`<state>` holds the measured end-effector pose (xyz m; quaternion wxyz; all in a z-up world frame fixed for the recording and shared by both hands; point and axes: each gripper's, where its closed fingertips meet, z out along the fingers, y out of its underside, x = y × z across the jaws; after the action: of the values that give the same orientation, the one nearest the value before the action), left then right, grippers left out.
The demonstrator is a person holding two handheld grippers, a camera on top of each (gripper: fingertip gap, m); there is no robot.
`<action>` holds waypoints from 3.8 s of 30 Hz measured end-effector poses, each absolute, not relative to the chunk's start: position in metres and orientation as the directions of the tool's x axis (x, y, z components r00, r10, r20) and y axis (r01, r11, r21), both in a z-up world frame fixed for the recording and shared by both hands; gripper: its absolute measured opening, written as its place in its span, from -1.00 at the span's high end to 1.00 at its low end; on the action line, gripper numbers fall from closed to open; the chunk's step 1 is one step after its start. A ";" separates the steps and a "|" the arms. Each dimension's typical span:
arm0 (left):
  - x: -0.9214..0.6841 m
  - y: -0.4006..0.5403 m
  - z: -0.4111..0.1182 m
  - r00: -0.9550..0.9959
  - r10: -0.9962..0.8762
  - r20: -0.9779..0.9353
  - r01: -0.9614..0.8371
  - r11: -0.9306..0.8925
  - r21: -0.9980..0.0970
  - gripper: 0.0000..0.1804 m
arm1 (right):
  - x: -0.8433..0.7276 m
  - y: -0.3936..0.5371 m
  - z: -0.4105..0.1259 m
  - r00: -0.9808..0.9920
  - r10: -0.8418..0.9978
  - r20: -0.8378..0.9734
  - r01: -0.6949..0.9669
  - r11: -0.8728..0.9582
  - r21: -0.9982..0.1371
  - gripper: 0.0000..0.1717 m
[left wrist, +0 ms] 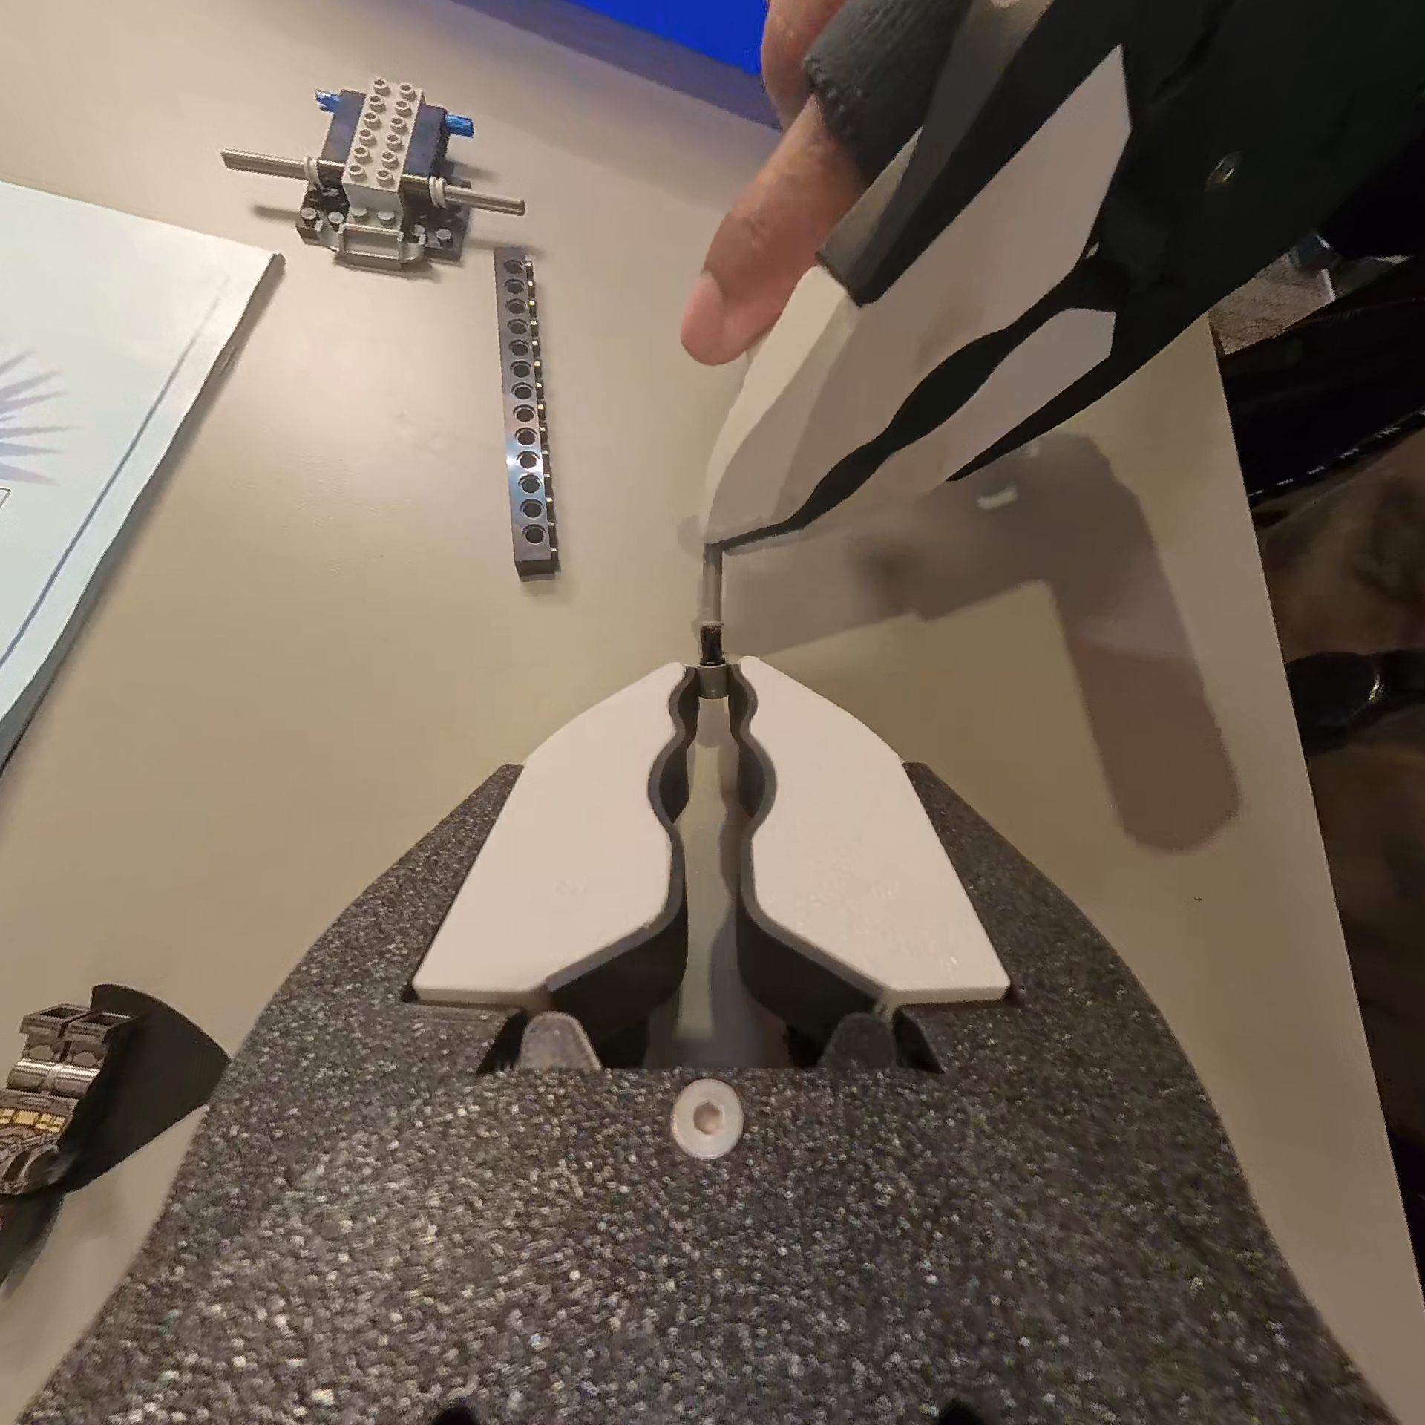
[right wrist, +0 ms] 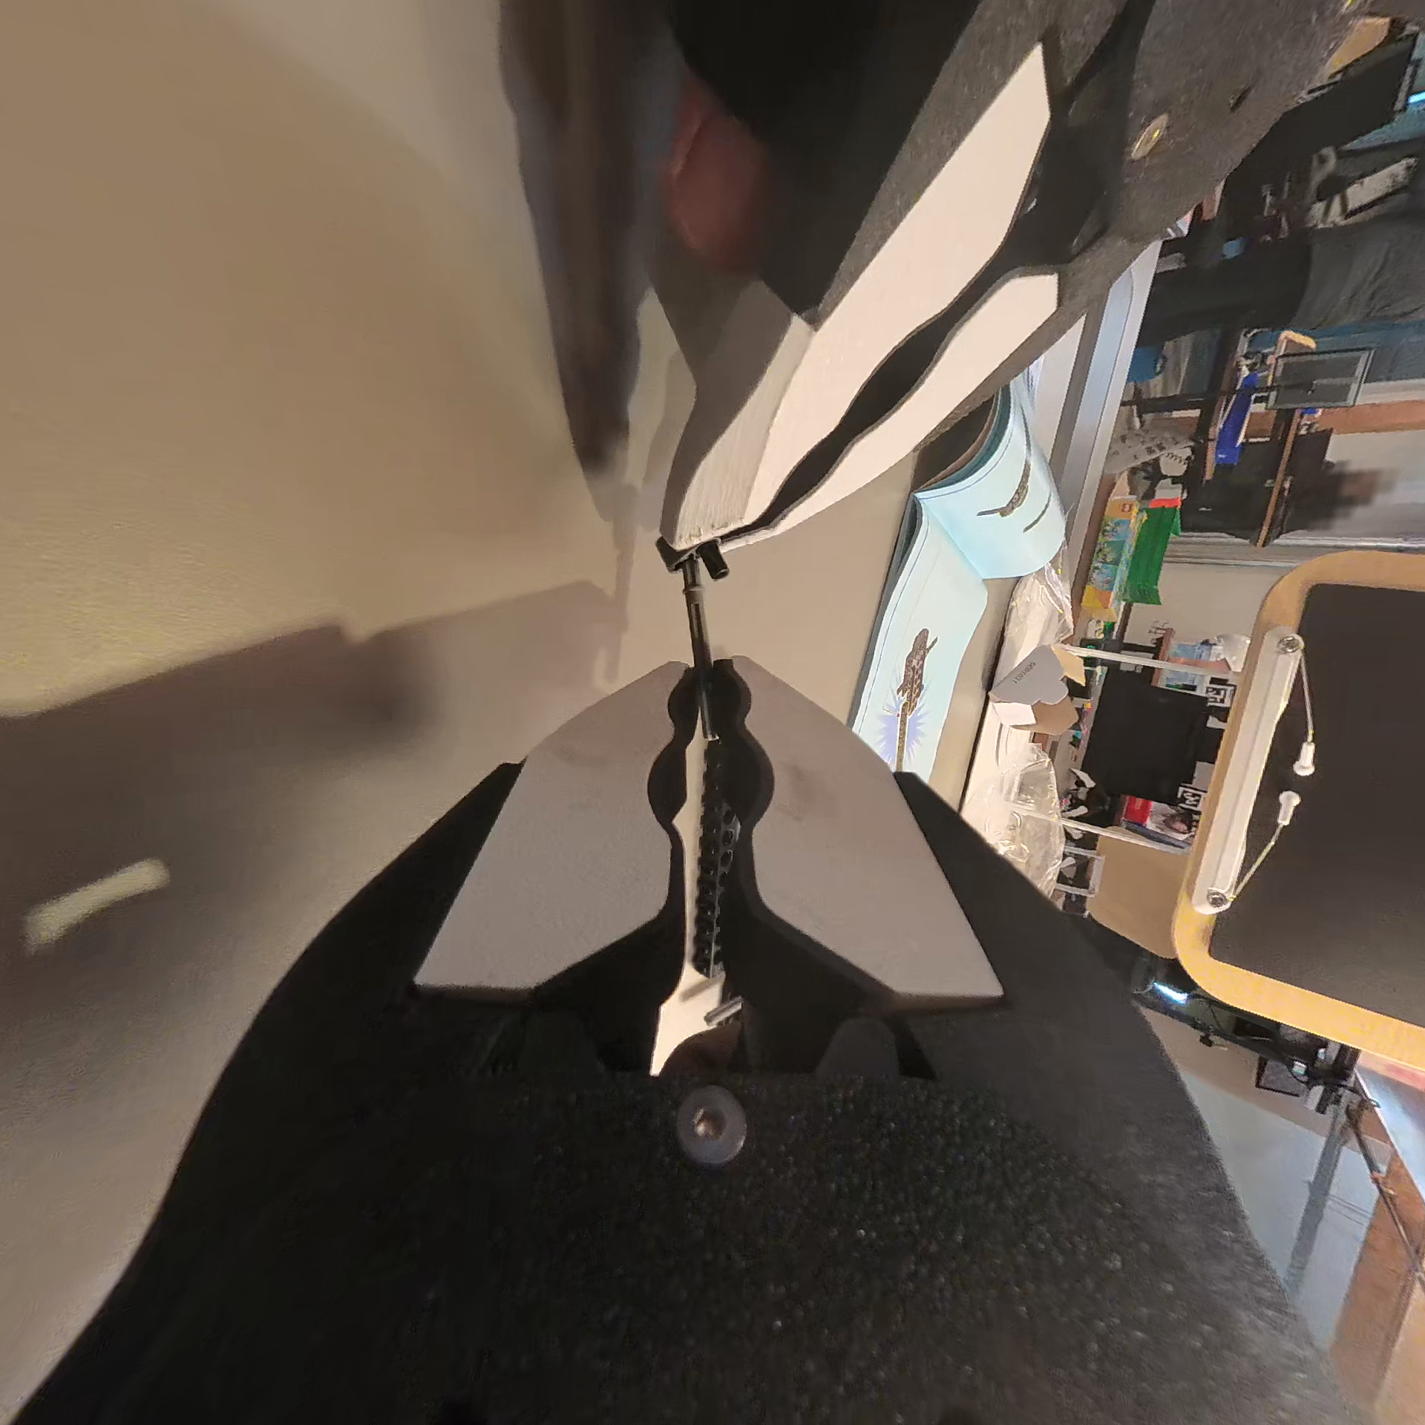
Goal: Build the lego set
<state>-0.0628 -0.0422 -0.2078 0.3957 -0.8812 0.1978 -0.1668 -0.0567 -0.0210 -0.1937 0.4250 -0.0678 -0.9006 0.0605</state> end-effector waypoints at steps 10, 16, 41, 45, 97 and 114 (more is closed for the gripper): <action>-0.061 -0.043 -0.209 0.858 -0.494 0.140 -0.228 -0.611 -0.758 0.92 | -0.055 -0.026 -0.191 -0.611 0.058 0.790 -0.028 0.995 -0.094 0.96; -0.062 -0.044 -0.209 0.858 -0.493 0.147 -0.222 -0.612 -0.759 0.92 | -0.058 -0.027 -0.190 -0.598 0.039 0.800 -0.065 0.993 -0.097 0.96; -0.059 -0.048 -0.223 0.862 -0.488 0.137 -0.269 -0.669 -0.693 0.92 | -0.055 -0.029 -0.204 -0.581 0.100 0.808 -0.105 0.975 -0.197 0.96; -0.058 -0.046 -0.224 0.868 -0.485 0.106 -0.289 -0.668 -0.686 0.90 | -0.055 -0.033 -0.204 -0.577 0.107 0.810 -0.117 0.970 -0.212 0.96; -0.067 -0.037 -0.226 0.911 -0.407 0.061 -0.256 -0.677 -0.690 0.92 | -0.055 0.045 -0.224 -0.334 0.902 0.274 0.691 0.432 -0.580 0.97; -0.081 -0.026 -0.180 0.931 -0.340 0.135 -0.061 -0.507 -0.860 0.70 | -0.068 -0.002 -0.162 -0.451 0.886 -0.104 0.426 0.112 -0.898 1.00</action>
<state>-0.0806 -0.0260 -0.1798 0.4823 -0.8560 0.1172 -0.1448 -0.0677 -0.0023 -0.1617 0.2411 -0.4651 -0.7055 0.4773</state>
